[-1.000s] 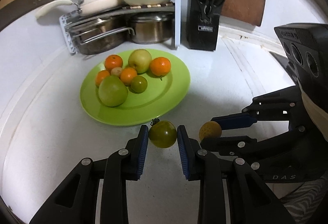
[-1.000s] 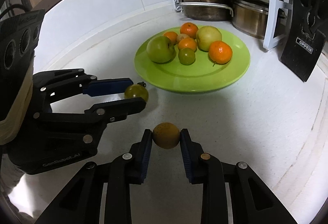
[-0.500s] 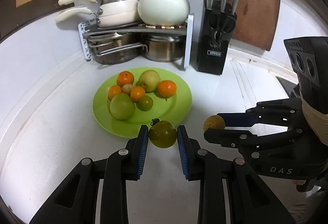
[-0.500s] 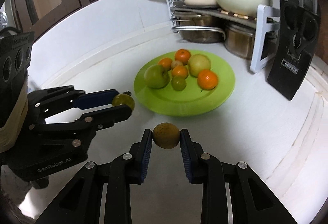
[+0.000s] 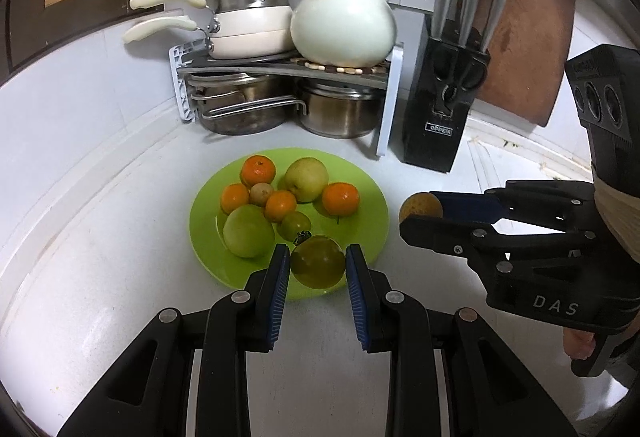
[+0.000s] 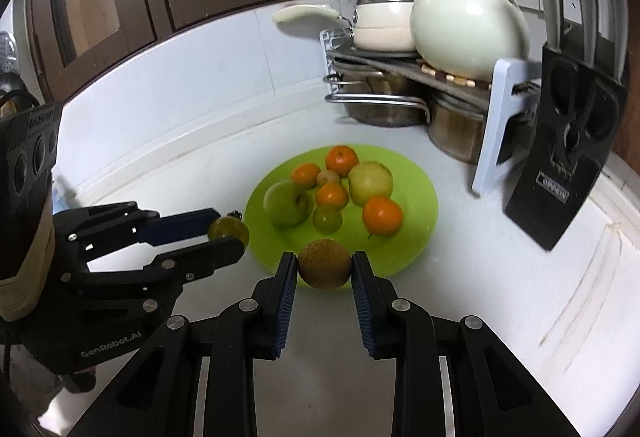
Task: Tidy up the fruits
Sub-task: 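Carry both held fruits over the green plate with both tools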
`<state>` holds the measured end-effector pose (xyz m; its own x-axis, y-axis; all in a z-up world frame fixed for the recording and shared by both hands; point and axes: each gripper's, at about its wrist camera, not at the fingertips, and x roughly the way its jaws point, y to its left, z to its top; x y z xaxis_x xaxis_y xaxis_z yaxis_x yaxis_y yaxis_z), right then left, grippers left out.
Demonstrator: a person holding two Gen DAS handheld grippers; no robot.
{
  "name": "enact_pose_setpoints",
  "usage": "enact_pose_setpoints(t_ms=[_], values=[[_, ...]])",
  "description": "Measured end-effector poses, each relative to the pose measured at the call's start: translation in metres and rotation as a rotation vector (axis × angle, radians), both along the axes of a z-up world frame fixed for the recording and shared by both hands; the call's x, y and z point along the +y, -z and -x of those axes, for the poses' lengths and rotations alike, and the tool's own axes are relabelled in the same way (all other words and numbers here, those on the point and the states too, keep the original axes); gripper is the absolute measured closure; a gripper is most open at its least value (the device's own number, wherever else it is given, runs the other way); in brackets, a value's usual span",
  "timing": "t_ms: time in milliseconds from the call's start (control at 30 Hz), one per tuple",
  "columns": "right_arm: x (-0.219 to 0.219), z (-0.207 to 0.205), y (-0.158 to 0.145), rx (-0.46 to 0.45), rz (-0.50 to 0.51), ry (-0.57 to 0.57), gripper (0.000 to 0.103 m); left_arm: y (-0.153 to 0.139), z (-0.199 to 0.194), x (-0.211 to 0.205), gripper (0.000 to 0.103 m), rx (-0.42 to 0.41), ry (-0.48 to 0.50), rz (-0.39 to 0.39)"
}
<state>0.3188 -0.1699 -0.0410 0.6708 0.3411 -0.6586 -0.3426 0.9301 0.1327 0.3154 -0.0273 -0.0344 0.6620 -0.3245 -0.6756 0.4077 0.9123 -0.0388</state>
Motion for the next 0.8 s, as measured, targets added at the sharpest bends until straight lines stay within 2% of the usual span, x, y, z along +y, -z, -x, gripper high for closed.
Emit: enact_pose_setpoints(t_ms=[300,800], values=[[0.001,-0.024,0.004,0.014,-0.001,-0.027,0.074,0.008,-0.020,-0.001,0.074,0.044,-0.030,0.010],[-0.003,-0.059,0.033,0.094,-0.006,-0.047,0.074,0.035,-0.052,-0.005,0.074,0.130,-0.045,0.008]])
